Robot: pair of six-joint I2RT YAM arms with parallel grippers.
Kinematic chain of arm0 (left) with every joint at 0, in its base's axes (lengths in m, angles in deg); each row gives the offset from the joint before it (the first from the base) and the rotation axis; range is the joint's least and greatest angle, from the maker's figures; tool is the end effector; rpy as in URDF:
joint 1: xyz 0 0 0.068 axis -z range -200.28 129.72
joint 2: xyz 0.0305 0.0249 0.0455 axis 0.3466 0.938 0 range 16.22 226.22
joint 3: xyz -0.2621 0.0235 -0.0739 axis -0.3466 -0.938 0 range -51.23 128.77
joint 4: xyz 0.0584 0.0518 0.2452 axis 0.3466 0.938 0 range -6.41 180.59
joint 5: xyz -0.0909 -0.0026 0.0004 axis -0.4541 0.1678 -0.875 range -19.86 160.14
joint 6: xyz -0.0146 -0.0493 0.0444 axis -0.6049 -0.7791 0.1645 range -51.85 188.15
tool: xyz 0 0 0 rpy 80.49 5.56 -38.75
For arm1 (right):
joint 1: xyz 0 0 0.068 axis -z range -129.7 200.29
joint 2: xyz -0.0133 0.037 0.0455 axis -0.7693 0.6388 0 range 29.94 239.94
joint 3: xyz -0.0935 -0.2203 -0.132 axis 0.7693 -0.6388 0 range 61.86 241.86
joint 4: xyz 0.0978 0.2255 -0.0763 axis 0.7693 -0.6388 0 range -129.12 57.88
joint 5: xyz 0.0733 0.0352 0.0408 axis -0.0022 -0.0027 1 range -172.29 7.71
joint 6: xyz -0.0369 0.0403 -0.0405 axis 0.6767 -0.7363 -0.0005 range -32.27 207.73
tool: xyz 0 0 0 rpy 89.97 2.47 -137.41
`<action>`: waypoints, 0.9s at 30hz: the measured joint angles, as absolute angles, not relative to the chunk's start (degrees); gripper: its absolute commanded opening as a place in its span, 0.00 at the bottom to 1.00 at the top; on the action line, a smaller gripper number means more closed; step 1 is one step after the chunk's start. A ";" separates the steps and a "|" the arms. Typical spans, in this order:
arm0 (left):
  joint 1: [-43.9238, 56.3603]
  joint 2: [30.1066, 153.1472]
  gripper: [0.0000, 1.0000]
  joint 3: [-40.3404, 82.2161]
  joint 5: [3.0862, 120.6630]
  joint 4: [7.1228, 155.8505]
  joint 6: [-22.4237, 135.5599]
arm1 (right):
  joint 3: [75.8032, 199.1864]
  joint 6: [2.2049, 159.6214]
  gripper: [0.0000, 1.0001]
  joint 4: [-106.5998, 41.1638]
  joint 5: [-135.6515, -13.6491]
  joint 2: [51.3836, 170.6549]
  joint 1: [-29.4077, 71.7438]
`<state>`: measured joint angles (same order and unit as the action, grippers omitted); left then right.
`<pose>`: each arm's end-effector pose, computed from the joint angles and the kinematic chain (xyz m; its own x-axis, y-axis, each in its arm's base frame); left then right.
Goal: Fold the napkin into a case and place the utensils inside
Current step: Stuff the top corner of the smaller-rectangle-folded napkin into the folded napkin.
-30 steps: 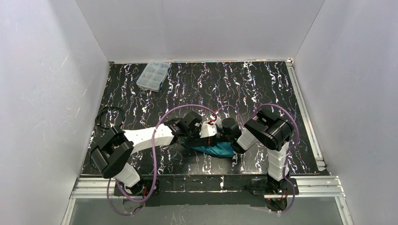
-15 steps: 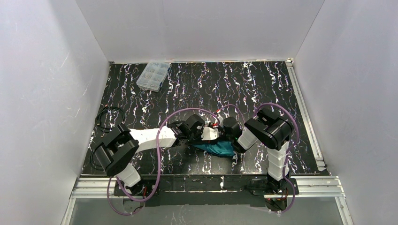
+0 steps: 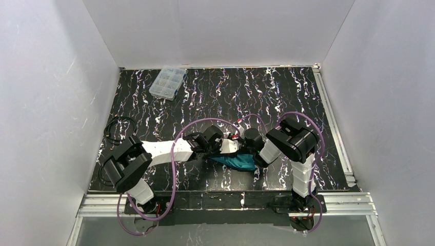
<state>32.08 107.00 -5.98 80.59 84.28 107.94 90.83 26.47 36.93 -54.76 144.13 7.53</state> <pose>0.2053 -0.2499 0.1562 0.1105 0.8873 -0.4477 0.8216 0.1720 0.5435 0.2221 0.2398 0.0859 -0.9120 0.2155 -0.3489 -0.2670 0.3339 0.9040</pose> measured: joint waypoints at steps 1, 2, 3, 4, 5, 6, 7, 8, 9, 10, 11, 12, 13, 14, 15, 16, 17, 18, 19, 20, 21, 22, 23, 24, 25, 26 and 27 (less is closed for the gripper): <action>32.08 107.03 0.39 -5.98 80.66 84.32 107.76 | 90.83 26.39 0.01 37.11 -54.76 144.24 7.55; 32.03 107.03 0.39 -5.95 80.68 84.39 107.63 | 90.83 26.23 0.01 37.44 -54.72 144.37 7.58; 31.99 107.03 0.38 -5.89 80.70 84.52 107.48 | 90.81 26.10 0.01 37.68 -54.72 144.48 7.62; 31.90 107.00 0.35 -5.76 80.66 84.69 107.15 | 90.70 25.88 0.01 38.18 -54.68 144.65 7.66; 31.75 106.98 0.33 -5.54 80.53 85.13 106.82 | 90.55 25.58 0.01 38.84 -54.63 144.87 7.79; 31.47 106.85 0.30 -5.39 80.27 85.61 106.34 | 90.50 25.16 0.01 39.49 -54.43 145.18 7.88; 30.96 106.57 0.30 -5.28 80.20 86.25 105.88 | 90.44 24.86 0.01 40.32 -53.98 145.55 8.01; 30.20 106.28 0.29 -5.21 79.96 87.14 105.29 | 90.29 24.57 0.01 41.22 -53.60 145.90 8.21; 29.28 105.85 0.29 -5.21 79.55 87.99 104.64 | 90.15 24.22 0.01 42.27 -53.36 146.29 8.30; 28.47 105.47 0.29 -5.12 79.22 88.76 104.07 | 90.11 23.98 0.01 42.97 -53.17 146.58 8.36; 27.53 105.01 0.30 -4.88 78.54 89.76 103.37 | 90.00 23.57 0.01 43.71 -52.95 146.88 8.49; 26.68 104.62 0.31 -4.49 77.91 90.70 102.67 | 89.87 23.20 0.01 44.56 -52.73 147.19 8.60; 25.83 104.32 0.31 -3.99 77.18 91.47 102.04 | 89.80 22.95 0.01 45.24 -52.58 147.45 8.62; 25.19 104.01 0.32 -3.46 76.64 92.02 101.51 | 89.78 22.80 0.01 45.70 -52.45 147.61 8.67; 24.84 103.81 0.33 -3.07 76.22 92.30 101.16 | 89.76 22.65 0.01 46.03 -52.31 147.76 8.71; 24.65 103.66 0.33 -2.54 75.57 92.78 100.77 | 89.76 22.47 0.01 46.16 -52.27 147.82 8.76; 24.60 103.64 0.33 -2.06 74.98 93.13 100.44 | 89.76 22.32 0.01 46.20 -52.27 147.85 8.78; 24.62 103.66 0.34 -1.69 74.28 93.37 100.11 | 89.76 22.26 0.01 46.27 -52.25 147.91 8.80; 24.62 103.66 0.35 -1.43 73.62 93.61 99.81 | 89.76 22.08 0.01 46.38 -52.21 147.98 8.82; 24.65 103.66 0.36 -1.19 73.12 93.90 99.55 | 89.76 21.99 0.01 46.49 -52.16 148.02 8.84; 24.73 103.66 0.36 -0.99 72.62 94.16 99.28 | 89.76 21.95 0.01 46.55 -52.12 148.06 8.87; 24.86 103.66 0.37 -0.82 72.38 94.44 99.04 | 89.76 21.88 0.01 46.57 -52.10 148.06 8.89; 24.93 103.68 0.37 -0.67 72.16 94.57 98.98 | 89.76 21.88 0.01 46.57 -52.10 148.06 8.89; 25.02 103.79 0.37 -0.45 71.96 94.68 98.93 | 89.76 21.88 0.01 46.57 -52.10 148.06 8.89; 25.13 103.97 0.37 -0.18 71.79 94.73 98.93 | 89.76 21.88 0.01 46.60 -52.10 148.06 8.89; 25.17 104.18 0.37 0.01 71.74 94.73 98.98 | 89.76 21.88 0.01 46.60 -52.10 148.06 8.89; 25.26 104.47 0.38 0.17 71.79 94.70 99.02 | 89.76 21.88 0.01 46.60 -52.10 148.06 8.89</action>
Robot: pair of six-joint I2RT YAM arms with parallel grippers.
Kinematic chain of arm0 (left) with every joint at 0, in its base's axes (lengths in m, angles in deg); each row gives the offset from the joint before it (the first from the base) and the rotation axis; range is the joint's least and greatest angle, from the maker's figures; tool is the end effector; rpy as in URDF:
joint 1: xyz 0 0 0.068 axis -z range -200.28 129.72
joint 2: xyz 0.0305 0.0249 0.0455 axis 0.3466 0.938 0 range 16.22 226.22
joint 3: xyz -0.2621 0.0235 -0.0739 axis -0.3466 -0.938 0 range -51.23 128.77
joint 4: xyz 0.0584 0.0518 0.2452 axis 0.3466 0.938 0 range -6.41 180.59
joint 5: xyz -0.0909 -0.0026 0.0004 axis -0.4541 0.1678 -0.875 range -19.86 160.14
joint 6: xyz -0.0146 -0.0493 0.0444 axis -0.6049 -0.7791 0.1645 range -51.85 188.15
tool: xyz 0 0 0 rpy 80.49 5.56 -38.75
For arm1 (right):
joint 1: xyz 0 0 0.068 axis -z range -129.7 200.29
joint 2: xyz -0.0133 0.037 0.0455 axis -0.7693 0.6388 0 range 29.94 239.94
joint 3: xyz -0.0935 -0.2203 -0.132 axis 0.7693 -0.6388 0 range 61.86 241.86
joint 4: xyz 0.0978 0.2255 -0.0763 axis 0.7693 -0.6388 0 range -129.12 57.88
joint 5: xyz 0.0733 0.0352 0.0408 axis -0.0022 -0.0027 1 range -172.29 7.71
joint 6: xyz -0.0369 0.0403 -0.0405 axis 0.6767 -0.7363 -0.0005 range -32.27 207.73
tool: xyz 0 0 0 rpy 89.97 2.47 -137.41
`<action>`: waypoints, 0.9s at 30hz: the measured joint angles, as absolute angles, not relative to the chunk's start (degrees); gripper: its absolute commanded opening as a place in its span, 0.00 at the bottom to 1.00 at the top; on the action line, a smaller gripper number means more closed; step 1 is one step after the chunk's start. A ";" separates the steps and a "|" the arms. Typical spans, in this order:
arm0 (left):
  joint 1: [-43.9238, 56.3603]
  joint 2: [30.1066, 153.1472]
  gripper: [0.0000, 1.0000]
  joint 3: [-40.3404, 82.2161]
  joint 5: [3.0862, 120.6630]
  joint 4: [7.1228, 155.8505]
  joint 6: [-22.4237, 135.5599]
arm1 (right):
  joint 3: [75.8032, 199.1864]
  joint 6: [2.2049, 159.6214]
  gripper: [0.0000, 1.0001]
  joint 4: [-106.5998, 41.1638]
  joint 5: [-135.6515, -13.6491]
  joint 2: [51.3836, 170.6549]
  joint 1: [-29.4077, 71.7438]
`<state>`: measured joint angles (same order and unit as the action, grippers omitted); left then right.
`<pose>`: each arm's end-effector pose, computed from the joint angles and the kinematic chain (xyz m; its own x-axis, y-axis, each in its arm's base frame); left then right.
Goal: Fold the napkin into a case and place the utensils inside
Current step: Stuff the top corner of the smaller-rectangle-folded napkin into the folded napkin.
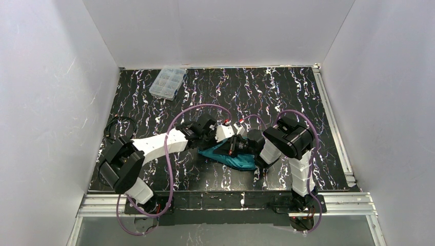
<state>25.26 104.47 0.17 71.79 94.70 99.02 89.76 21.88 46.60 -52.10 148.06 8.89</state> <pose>0.2298 -0.2319 0.1862 -0.0873 0.8213 -0.5637 0.8676 0.3408 0.3621 0.2237 0.2339 0.0818 -0.9201 0.2401 -0.3094 -0.2487 0.2522 0.9352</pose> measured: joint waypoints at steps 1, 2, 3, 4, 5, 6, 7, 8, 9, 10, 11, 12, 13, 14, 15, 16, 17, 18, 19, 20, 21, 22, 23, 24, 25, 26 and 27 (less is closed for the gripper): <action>25.30 104.91 0.39 0.25 72.09 94.55 99.09 | 89.76 21.88 0.01 46.60 -52.10 148.06 8.89; 25.32 105.45 0.40 0.27 72.46 94.31 99.22 | 89.74 21.88 0.01 46.60 -52.10 148.06 8.89; 25.32 106.09 0.40 0.27 72.97 94.29 99.37 | 89.76 21.91 0.01 46.62 -52.10 148.06 8.89; 25.32 106.63 0.41 0.27 73.36 94.33 99.52 | 89.74 21.88 0.01 46.62 -52.10 148.06 8.89; 25.35 107.18 0.41 0.27 73.82 94.35 99.70 | 89.74 21.91 0.01 46.62 -52.10 148.06 8.89; 25.37 107.66 0.42 0.27 74.21 94.33 99.85 | 89.76 21.91 0.01 46.62 -52.10 148.06 8.89; 25.45 107.90 0.42 0.27 74.47 94.33 99.98 | 89.74 21.91 0.01 46.62 -52.10 148.06 8.89; 25.54 107.97 0.42 0.27 74.91 94.35 100.14 | 89.74 21.91 0.01 46.62 -52.10 148.06 8.89; 25.61 107.97 0.42 0.27 75.31 94.25 100.35 | 89.74 21.91 0.01 46.62 -52.10 148.06 8.89; 25.78 107.97 0.42 0.27 75.83 93.87 100.66 | 89.74 21.91 0.01 46.62 -52.10 148.06 8.89; 25.94 107.97 0.41 0.25 76.16 93.66 100.90 | 89.74 21.91 0.01 46.62 -52.10 148.06 8.89; 26.15 107.97 0.40 0.25 76.57 93.42 101.25 | 89.74 21.91 0.01 46.62 -52.10 148.06 8.89; 26.39 107.97 0.39 0.25 76.97 93.02 101.67 | 89.74 21.91 0.01 46.64 -52.10 148.06 8.89; 26.59 107.97 0.36 0.23 77.32 92.67 101.99 | 89.74 21.91 0.01 46.64 -52.10 148.06 8.89; 26.79 107.97 0.32 0.21 77.71 92.39 102.39 | 89.74 21.88 0.01 46.66 -52.10 148.06 8.89; 26.92 107.97 0.26 0.17 77.95 92.17 102.63 | 89.74 21.91 0.01 46.68 -52.10 148.09 8.89; 27.12 107.97 0.17 0.12 78.26 91.91 102.93 | 89.72 21.88 0.01 46.70 -52.10 148.09 8.89; 27.20 107.97 0.09 0.08 78.41 91.71 103.15 | 89.72 21.88 0.01 46.77 -52.10 148.11 8.89; 27.22 107.97 0.03 0.08 78.56 91.54 103.33 | 89.70 21.88 0.01 46.97 -52.10 148.17 8.89; 27.27 107.97 0.00 0.08 78.65 91.34 103.57 | 89.70 21.86 0.01 46.99 -52.07 148.17 8.89; 27.27 107.97 0.00 0.08 78.74 91.25 103.96 | 89.67 21.86 0.01 47.05 -52.10 148.17 8.89; 27.29 107.97 0.00 0.08 78.78 91.25 104.05 | 89.61 21.86 0.01 47.14 -52.12 148.17 8.89; 27.31 107.97 0.00 0.08 78.80 91.23 104.22 | 89.48 21.86 0.01 47.27 -52.10 148.17 8.89; 27.31 107.97 0.02 0.08 78.82 91.23 104.40 | 89.37 21.84 0.01 47.45 -52.07 148.17 8.89; 27.36 107.97 0.06 0.08 78.87 91.23 104.40 | 89.37 21.84 0.01 47.47 -52.07 148.20 8.89; 27.38 107.97 0.11 0.08 78.87 91.32 104.40 | 89.37 21.84 0.01 47.47 -52.07 148.20 8.89; 27.38 107.97 0.17 0.08 78.85 91.49 104.38 | 89.37 21.82 0.01 47.47 -52.07 148.20 8.89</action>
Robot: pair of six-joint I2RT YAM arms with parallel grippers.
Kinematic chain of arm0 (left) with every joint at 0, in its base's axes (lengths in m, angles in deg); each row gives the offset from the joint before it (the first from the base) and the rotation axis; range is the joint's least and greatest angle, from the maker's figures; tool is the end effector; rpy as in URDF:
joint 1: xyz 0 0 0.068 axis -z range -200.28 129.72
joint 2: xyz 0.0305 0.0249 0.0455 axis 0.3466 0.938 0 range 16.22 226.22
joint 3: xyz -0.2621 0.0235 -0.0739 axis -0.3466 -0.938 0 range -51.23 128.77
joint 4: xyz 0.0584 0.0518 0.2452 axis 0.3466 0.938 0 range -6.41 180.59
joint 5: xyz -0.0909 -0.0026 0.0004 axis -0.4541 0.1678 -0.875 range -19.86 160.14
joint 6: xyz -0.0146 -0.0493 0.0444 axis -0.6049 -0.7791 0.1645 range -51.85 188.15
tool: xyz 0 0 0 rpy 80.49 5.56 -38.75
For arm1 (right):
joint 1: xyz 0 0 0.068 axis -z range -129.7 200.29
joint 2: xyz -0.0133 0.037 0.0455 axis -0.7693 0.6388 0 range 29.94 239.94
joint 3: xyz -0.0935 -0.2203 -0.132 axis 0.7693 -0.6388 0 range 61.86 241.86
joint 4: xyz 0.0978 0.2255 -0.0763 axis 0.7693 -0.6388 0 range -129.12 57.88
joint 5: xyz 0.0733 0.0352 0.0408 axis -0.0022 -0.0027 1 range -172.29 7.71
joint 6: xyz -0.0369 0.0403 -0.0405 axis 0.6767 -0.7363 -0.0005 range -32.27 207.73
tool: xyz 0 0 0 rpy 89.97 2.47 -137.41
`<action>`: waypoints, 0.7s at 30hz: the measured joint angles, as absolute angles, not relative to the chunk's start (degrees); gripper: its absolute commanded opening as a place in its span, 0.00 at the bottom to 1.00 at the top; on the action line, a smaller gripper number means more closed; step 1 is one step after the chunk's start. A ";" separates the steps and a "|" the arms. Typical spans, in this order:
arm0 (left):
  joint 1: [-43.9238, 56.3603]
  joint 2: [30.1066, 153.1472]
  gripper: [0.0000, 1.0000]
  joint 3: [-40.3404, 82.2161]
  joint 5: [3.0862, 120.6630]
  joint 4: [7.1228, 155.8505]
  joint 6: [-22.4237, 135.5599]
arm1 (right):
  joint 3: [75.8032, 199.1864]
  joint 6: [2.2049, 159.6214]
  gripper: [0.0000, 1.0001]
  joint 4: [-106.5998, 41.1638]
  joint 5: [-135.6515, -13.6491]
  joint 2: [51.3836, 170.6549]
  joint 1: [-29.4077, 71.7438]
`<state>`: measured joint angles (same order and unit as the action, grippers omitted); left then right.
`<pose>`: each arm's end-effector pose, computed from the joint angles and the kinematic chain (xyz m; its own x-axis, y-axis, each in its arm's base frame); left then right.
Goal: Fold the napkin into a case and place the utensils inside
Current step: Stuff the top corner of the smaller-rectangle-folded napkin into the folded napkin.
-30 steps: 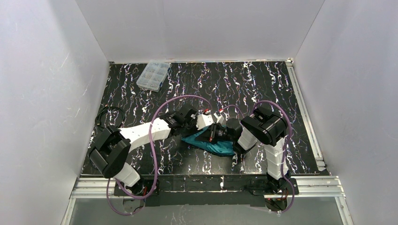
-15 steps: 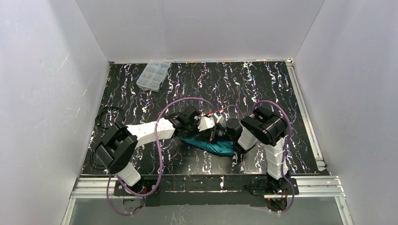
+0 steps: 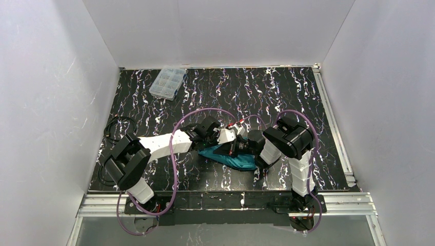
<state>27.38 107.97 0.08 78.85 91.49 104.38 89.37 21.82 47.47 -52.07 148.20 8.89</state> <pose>0.2318 -0.2421 0.1720 -0.0142 0.8830 -0.4692 0.8320 0.2707 0.4842 0.2226 0.2329 0.0816 -0.9191 0.2412 -0.3115 -0.2519 0.2481 0.9354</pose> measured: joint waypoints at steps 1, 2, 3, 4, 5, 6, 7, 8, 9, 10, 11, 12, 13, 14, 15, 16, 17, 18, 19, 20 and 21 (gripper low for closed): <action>27.38 107.97 0.24 0.12 78.78 91.84 104.22 | 89.37 21.80 0.01 47.49 -52.07 148.22 8.89; 27.38 107.97 0.30 0.19 78.71 92.30 104.07 | 89.37 21.71 0.01 47.60 -52.05 148.28 8.89; 27.42 107.97 0.37 0.41 78.63 93.22 103.59 | 89.37 21.67 0.01 47.71 -52.03 148.33 8.91; 27.49 107.97 0.40 0.67 78.58 93.94 103.26 | 89.37 21.62 0.01 47.82 -51.96 148.39 8.93; 27.64 107.97 0.42 1.02 78.50 94.68 102.78 | 89.37 21.56 0.01 47.95 -51.88 148.44 8.95; 27.86 107.97 0.43 1.28 78.47 95.05 102.45 | 89.37 21.49 0.01 48.02 -51.88 148.48 8.95; 28.01 107.97 0.43 1.41 78.45 95.25 102.17 | 89.37 21.47 0.01 48.10 -51.86 148.50 8.95; 28.25 107.97 0.43 1.43 78.43 95.29 101.97 | 89.35 21.45 0.01 48.19 -51.83 148.52 8.95; 28.43 107.97 0.43 1.43 78.39 95.45 101.95 | 89.32 21.45 0.01 48.26 -51.83 148.55 8.97; 28.60 107.97 0.42 1.43 78.41 95.64 101.97 | 89.32 21.45 0.01 48.30 -51.83 148.55 8.97; 28.62 107.97 0.42 1.43 78.45 95.67 102.02 | 89.32 21.45 0.01 48.32 -51.83 148.57 8.97; 28.67 107.97 0.40 1.43 78.52 95.58 102.12 | 89.32 21.45 0.01 48.34 -51.83 148.57 8.97; 28.71 107.99 0.39 1.43 78.69 95.51 102.39 | 89.32 21.45 0.01 48.34 -51.83 148.57 8.97; 28.71 108.07 0.37 1.43 78.85 95.40 102.63 | 89.32 21.42 0.01 48.34 -51.83 148.57 8.97; 28.71 108.25 0.36 1.41 79.09 95.12 102.93 | 89.32 21.45 0.01 48.37 -51.83 148.57 8.97; 28.71 108.58 0.34 1.37 79.44 94.57 103.33 | 89.32 21.45 0.01 48.37 -51.83 148.57 8.97; 28.71 108.99 0.32 1.19 79.81 93.90 103.76 | 89.32 21.45 0.01 48.37 -51.83 148.57 8.97; 28.71 109.36 0.30 0.95 80.07 93.42 104.16 | 89.30 21.45 0.01 48.39 -51.83 148.57 8.97; 28.71 109.65 0.27 0.76 80.27 93.11 104.44 | 89.28 21.45 0.01 48.41 -51.86 148.57 8.97; 28.71 110.02 0.25 0.54 80.42 92.89 104.73 | 89.24 21.45 0.01 48.43 -51.88 148.57 8.97; 28.69 110.28 0.23 0.34 80.64 92.69 105.01 | 89.21 21.45 0.01 48.47 -51.88 148.57 8.97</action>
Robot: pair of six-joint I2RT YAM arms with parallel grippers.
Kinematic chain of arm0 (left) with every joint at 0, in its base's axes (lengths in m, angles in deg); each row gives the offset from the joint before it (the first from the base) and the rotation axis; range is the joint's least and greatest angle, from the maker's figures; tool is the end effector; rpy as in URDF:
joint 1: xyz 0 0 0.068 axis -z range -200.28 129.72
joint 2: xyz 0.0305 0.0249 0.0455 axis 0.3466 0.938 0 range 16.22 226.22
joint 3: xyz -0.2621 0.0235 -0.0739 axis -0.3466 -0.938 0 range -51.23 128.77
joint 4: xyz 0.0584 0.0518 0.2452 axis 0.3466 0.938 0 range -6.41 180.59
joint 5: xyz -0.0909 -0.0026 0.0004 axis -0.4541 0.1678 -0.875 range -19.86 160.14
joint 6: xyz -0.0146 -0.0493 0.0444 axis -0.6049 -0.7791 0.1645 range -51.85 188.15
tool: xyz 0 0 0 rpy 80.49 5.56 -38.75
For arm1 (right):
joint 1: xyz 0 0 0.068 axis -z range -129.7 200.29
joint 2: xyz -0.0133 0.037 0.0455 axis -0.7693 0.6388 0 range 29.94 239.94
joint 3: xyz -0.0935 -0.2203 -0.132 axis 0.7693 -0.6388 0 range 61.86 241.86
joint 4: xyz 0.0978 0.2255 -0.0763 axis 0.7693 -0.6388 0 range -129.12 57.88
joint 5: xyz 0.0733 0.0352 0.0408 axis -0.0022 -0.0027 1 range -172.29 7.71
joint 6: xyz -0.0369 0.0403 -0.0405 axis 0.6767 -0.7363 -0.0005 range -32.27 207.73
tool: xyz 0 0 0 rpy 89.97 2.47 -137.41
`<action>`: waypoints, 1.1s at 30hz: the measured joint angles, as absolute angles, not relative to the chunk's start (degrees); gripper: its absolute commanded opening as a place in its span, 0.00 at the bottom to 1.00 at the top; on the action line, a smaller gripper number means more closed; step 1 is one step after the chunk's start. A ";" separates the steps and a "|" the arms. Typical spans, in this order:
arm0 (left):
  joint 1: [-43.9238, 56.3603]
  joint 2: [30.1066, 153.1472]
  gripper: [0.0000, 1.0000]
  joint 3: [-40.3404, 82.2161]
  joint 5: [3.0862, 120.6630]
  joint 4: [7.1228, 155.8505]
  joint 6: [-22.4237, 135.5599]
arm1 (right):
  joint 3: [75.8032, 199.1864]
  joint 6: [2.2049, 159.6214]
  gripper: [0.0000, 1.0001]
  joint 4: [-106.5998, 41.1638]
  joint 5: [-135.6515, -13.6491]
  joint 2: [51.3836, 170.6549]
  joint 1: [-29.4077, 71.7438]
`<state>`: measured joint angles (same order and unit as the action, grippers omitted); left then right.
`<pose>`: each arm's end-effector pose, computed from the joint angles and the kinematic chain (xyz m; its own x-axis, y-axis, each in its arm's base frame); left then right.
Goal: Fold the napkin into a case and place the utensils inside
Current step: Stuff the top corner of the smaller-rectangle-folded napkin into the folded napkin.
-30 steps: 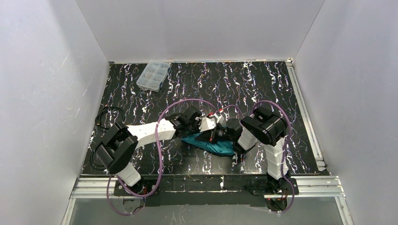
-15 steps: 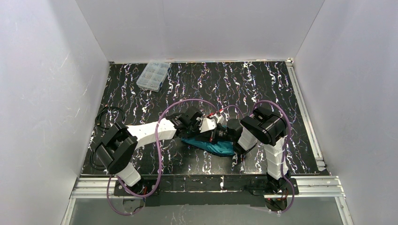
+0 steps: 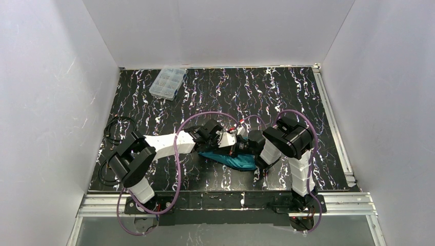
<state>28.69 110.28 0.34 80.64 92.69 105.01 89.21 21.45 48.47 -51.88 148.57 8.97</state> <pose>0.2280 -0.2469 0.1591 -0.0112 0.9114 -0.4113 0.8425 0.2302 0.4870 0.2223 0.2323 0.0813 -0.9194 0.2429 -0.3093 -0.2518 0.2405 0.9374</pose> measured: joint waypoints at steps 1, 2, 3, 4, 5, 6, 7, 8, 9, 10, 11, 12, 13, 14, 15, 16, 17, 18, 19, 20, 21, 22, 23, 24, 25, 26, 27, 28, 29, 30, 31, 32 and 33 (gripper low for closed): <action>28.69 110.50 0.21 0.14 80.75 92.58 105.21 | 89.17 21.45 0.01 48.52 -51.86 148.57 8.97; 28.71 110.61 0.20 -0.01 80.81 92.61 105.45 | 89.17 21.45 0.01 48.52 -51.86 148.57 8.97; 28.71 110.61 0.18 -0.10 80.88 92.61 105.53 | 89.17 21.45 0.01 48.54 -51.86 148.57 8.97; 28.71 110.61 0.17 -0.12 80.92 92.61 105.64 | 89.17 21.45 0.01 48.54 -51.86 148.57 8.97; 28.71 110.61 0.15 -0.12 80.97 92.56 105.71 | 89.17 21.45 0.01 48.54 -51.86 148.57 8.97; 28.71 110.63 0.12 -0.12 81.05 92.56 105.73 | 89.17 21.45 0.01 48.54 -51.86 148.57 8.97; 28.71 110.63 0.08 -0.12 81.18 92.56 105.91 | 89.17 21.45 0.01 48.52 -51.86 148.57 8.97; 28.71 110.61 0.02 -0.12 81.27 92.56 105.91 | 89.17 21.45 0.01 48.54 -51.86 148.57 8.97; 28.71 110.61 0.00 -0.12 81.40 92.54 106.08 | 89.17 21.45 0.01 48.54 -51.86 148.57 8.97; 28.71 110.61 0.00 -0.12 81.56 92.52 106.12 | 89.17 21.45 0.01 48.52 -51.86 148.57 8.97; 28.71 110.61 0.00 -0.12 81.67 92.52 106.28 | 89.17 21.45 0.01 48.54 -51.86 148.57 8.97; 28.71 110.61 0.00 -0.12 81.71 92.54 106.39 | 89.17 21.45 0.01 48.52 -51.86 148.57 8.97; 28.71 110.61 0.00 -0.12 81.73 92.54 106.39 | 89.17 21.45 0.01 48.52 -51.83 148.57 8.97; 28.71 110.61 0.00 -0.12 81.71 92.54 106.32 | 89.17 21.45 0.01 48.52 -51.86 148.57 8.97; 28.71 110.61 0.00 -0.12 81.71 92.56 106.15 | 89.17 21.45 0.01 48.52 -51.86 148.57 8.97; 28.71 110.57 0.00 -0.10 81.62 92.63 105.86 | 89.17 21.45 0.01 48.50 -51.83 148.57 8.97; 28.71 110.50 0.00 -0.08 81.49 92.76 105.47 | 89.17 21.45 0.01 48.45 -51.83 148.55 8.97; 28.71 110.33 0.00 -0.05 81.25 92.93 104.97 | 89.17 21.47 0.01 48.41 -51.81 148.52 8.97; 28.71 110.13 0.00 -0.05 80.97 93.09 104.51 | 89.24 21.53 0.01 48.15 -51.81 148.46 8.97; 28.71 109.91 0.00 -0.05 80.62 93.20 104.11 | 89.37 21.60 0.01 47.62 -51.68 148.30 8.97; 28.71 109.60 0.00 -0.05 80.16 93.28 103.68 | 89.48 21.75 0.01 46.92 -51.64 148.06 8.97; 28.71 109.21 0.00 -0.05 79.85 93.35 103.30 | 89.52 21.86 0.01 46.33 -51.64 147.85 8.97; 28.71 108.82 0.00 -0.08 79.57 93.33 103.00 | 89.63 21.99 0.01 45.24 -51.51 147.45 8.97; 28.71 108.38 0.00 -0.10 79.30 93.31 102.65 | 89.74 22.06 0.01 44.30 -51.44 147.15 8.97; 28.71 107.97 0.00 -0.16 79.09 93.22 102.39 | 89.87 22.12 0.01 43.56 -51.37 146.93 8.97; 28.71 107.66 0.00 -0.18 78.89 93.13 102.15 | 90.02 22.19 0.01 42.73 -51.35 146.67 8.97; 28.69 107.38 0.00 -0.21 78.65 93.00 101.95 | 90.22 22.30 0.01 41.79 -51.22 146.43 8.97; 28.69 107.27 0.00 -0.23 78.52 92.87 101.75 | 90.35 22.43 0.01 40.87 -51.18 146.21 8.97; 28.69 107.18 0.00 -0.32 78.39 92.72 101.58 | 90.37 22.47 0.01 40.56 -51.18 146.01 8.97; 28.69 107.18 0.00 -0.42 78.28 92.58 101.53 | 90.37 22.58 0.01 39.97 -51.13 145.81 8.97; 28.69 107.13 0.00 -0.75 78.19 92.37 101.51 | 90.39 22.67 0.01 39.54 -51.07 145.64 8.97; 28.67 107.11 0.00 -1.06 78.08 92.30 101.49 | 90.48 22.78 0.01 39.12 -51.00 145.51 8.97; 28.67 107.09 0.00 -1.47 77.97 92.28 101.49 | 90.61 22.91 0.01 38.51 -50.89 145.35 8.97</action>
<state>28.67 107.09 -1.47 77.97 92.28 101.49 90.61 22.91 38.51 -50.89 145.35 8.97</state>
